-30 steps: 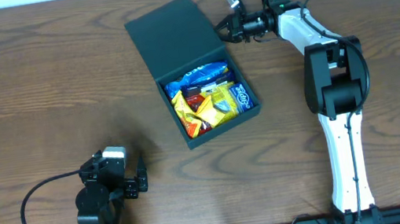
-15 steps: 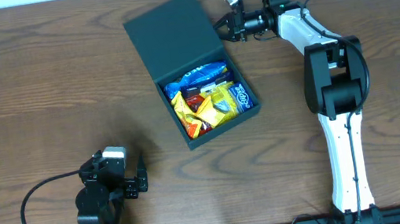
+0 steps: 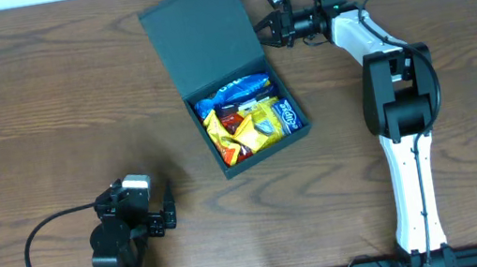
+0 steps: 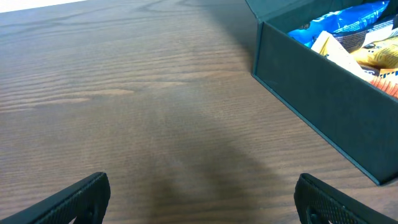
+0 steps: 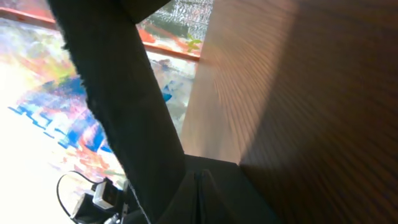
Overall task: Pack container
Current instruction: 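Push the lid forward with the right gripper to close the box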
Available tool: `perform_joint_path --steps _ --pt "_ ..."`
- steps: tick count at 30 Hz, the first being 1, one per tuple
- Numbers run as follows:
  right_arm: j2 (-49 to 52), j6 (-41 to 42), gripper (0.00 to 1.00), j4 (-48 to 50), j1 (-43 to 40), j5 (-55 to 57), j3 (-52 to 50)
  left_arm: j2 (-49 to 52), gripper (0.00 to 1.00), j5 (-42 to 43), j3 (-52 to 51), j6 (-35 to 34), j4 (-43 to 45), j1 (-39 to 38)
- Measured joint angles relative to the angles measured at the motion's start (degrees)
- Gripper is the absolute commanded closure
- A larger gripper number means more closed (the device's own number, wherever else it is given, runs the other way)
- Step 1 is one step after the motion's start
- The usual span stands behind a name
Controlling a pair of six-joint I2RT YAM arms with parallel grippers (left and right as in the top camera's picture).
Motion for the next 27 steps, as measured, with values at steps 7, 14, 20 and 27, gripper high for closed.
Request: perform_joint_path --steps 7,14,20,27 --pt "0.0 1.1 0.99 0.0 0.3 0.0 0.0 0.0 0.05 0.0 0.0 0.0 0.0 0.0" --pt "0.0 1.5 0.99 -1.4 1.1 -0.3 0.0 0.0 0.05 0.0 0.0 0.0 0.0 0.0" --pt "-0.6 1.5 0.99 -3.6 1.2 -0.4 0.0 0.0 0.05 0.0 0.0 0.0 0.0 0.0" --pt "-3.4 1.5 0.99 -4.7 1.2 -1.3 0.0 0.0 0.05 0.0 0.0 0.0 0.0 0.0"
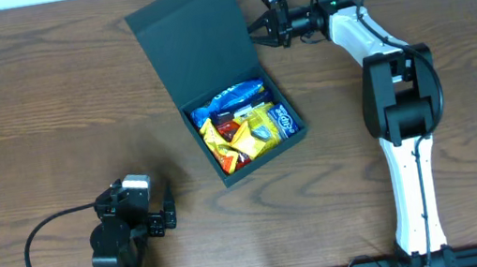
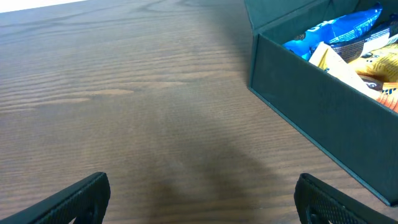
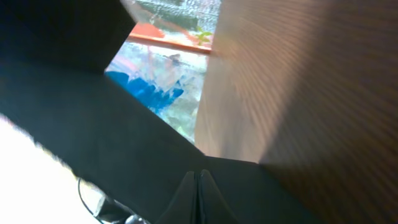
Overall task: Pack container
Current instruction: 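Push the lid forward with the right gripper to close the box, then swing the right gripper over the closed box and lower onto it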
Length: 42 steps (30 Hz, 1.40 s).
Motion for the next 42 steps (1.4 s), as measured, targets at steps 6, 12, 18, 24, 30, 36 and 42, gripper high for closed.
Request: perform_joint_path --steps 6,12,18,24,30,36,42 --pt "-3.2 0.2 0.99 -2.1 0.5 -1.2 0.0 0.0 0.05 0.0 0.0 0.0 0.0 0.0" --pt "-3.6 0.2 0.99 -3.4 2.4 -2.0 0.0 0.0 0.05 0.0 0.0 0.0 0.0 0.0" --pt "-4.3 0.2 0.99 -5.1 2.7 -2.1 0.0 0.0 0.05 0.0 0.0 0.0 0.0 0.0" --pt "-8.4 0.2 0.99 -6.1 2.7 -2.2 0.0 0.0 0.05 0.0 0.0 0.0 0.0 0.0" --pt "-10.3 0.1 0.99 -6.3 2.7 -2.2 0.0 0.0 0.04 0.0 0.0 0.0 0.0 0.0" --pt "-10.7 -0.9 0.99 -6.3 2.7 -2.2 0.0 0.0 0.04 0.0 0.0 0.0 0.0 0.0" --pt "-16.3 -6.3 0.84 -6.6 3.7 -2.1 0.0 0.0 0.05 0.0 0.0 0.0 0.0 0.0"
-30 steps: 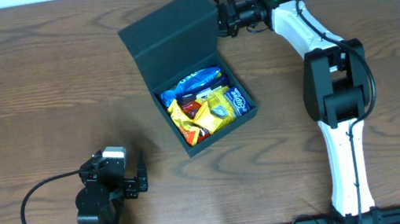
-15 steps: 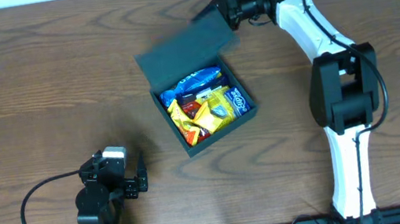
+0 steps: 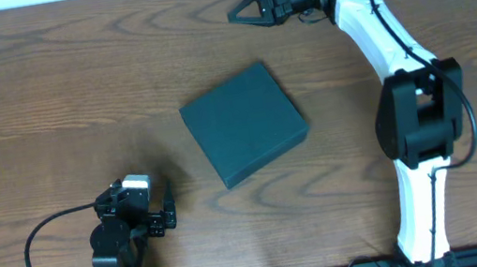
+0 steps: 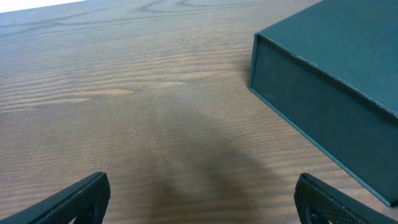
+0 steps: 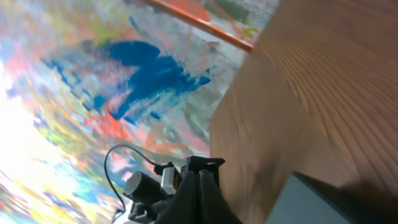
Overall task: Pack container
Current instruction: 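Swing the right gripper over the closed box and lower onto it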
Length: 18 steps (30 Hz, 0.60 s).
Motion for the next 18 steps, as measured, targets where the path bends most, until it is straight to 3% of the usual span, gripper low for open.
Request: perform_joint_path --steps 2,5,9,11,13,16,17,18 --pt "-3.0 -2.8 0.83 0.0 1.1 0.2 0.0 0.0 0.05 0.0 0.0 0.0 0.0 0.0" --pt "-8.2 -8.2 0.71 -2.8 3.2 4.4 0.0 0.0 0.05 0.0 0.0 0.0 0.0 0.0" --pt "-15.6 -17.8 0.59 -16.6 6.4 24.5 0.7 0.0 0.05 0.0 0.0 0.0 0.0 0.0" --pt "-17.7 -21.2 0.57 -22.6 8.1 34.1 0.8 0.0 0.05 0.0 0.0 0.0 0.0 0.0" --pt "-19.2 -24.3 0.47 -28.8 10.8 44.0 0.7 0.0 0.05 0.0 0.0 0.0 0.0 0.0" --pt "-20.3 -27.5 0.24 -35.4 16.8 58.1 0.8 0.0 0.05 0.0 0.0 0.0 0.0 0.0" --pt "-20.5 -28.9 0.22 -37.2 19.1 62.6 0.7 0.0 0.05 0.0 0.0 0.0 0.0 0.0" --pt "-20.5 -30.0 0.31 -38.8 21.7 66.9 0.7 0.0 0.05 0.0 0.0 0.0 0.0 0.0"
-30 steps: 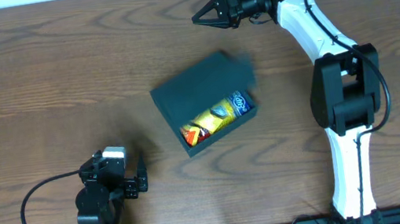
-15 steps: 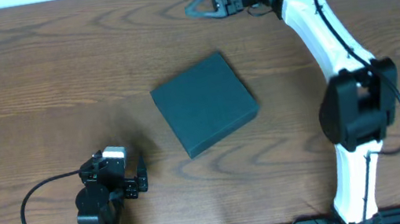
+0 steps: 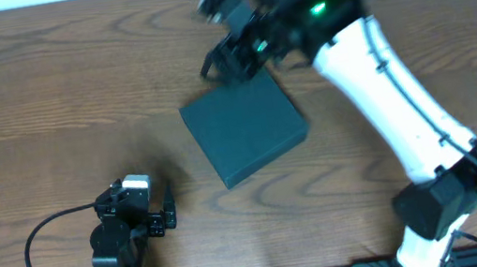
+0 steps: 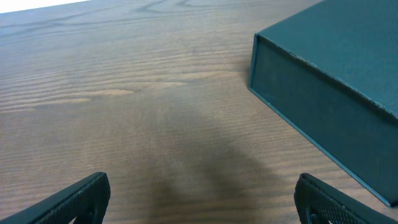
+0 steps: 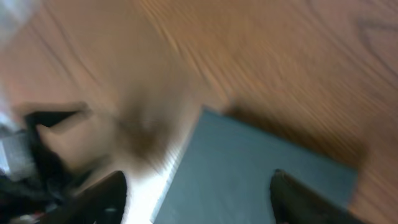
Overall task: Pack container
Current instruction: 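Swing the right gripper over the closed box and lower onto it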
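A dark green box (image 3: 245, 134) lies on the table with its lid down, so its contents are hidden. My right gripper (image 3: 221, 66) hovers over the box's far edge, blurred by motion. In the right wrist view that gripper (image 5: 199, 200) is open, its fingers (image 5: 106, 196) spread over the lid (image 5: 249, 177) with nothing between them. My left gripper (image 3: 169, 217) rests near the front left of the table, open and empty. In the left wrist view it (image 4: 202, 200) faces the box's side wall (image 4: 323, 118) from a distance.
Brown wooden table (image 3: 26, 108) all round the box. The right arm (image 3: 395, 101) stretches diagonally across the right half of the table. A black cable (image 3: 41, 239) loops beside the left arm's base.
My right gripper was shut near the table's far edge. Now it is open and lower, just over the far edge of the closed box. The box and left arm are unchanged.
The box first lay open, snack packets showing and lid laid back, with my right gripper shut at the lid's edge. Then the lid stood higher and the box sat slightly further left. Later the box was closed, the gripper away; now it hovers open over the lid.
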Available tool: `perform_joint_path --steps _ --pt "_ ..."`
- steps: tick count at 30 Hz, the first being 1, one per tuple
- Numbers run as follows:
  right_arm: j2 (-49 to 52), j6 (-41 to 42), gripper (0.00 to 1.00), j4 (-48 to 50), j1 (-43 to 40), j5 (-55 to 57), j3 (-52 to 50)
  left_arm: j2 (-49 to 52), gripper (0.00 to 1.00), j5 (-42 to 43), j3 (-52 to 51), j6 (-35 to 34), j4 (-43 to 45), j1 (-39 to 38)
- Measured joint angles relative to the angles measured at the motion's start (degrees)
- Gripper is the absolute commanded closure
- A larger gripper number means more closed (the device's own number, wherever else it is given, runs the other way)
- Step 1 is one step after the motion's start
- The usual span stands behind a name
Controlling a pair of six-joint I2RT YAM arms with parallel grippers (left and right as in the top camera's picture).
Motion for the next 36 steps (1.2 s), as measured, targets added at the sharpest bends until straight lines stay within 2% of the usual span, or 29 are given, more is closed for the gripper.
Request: perform_joint_path --steps 1,2,3,10,18,36 --pt "0.0 -0.9 0.63 -1.0 2.4 4.2 0.0 0.0 0.04 0.0 0.0 0.0 0.0 0.0" --pt "0.1 -1.6 0.89 -1.4 3.9 6.5 0.0 0.0 0.05 0.0 0.0 0.0 0.0 0.0" --pt "0.1 -1.8 0.98 -1.8 6.5 10.3 0.0 0.0 0.05 0.0 0.0 0.0 0.0 0.0" --pt "1.8 -2.8 0.98 -2.8 14.5 20.0 0.0 0.0 0.05 0.0 0.0 0.0 0.0 0.0" --pt "10.7 -3.5 0.99 -2.2 20.2 25.1 0.0 0.0 0.05 0.0 0.0 0.0 0.0 0.0" --pt "24.6 -3.7 0.99 10.4 19.2 28.7 0.0 0.0 0.05 0.0 0.0 0.0 0.0 0.0"
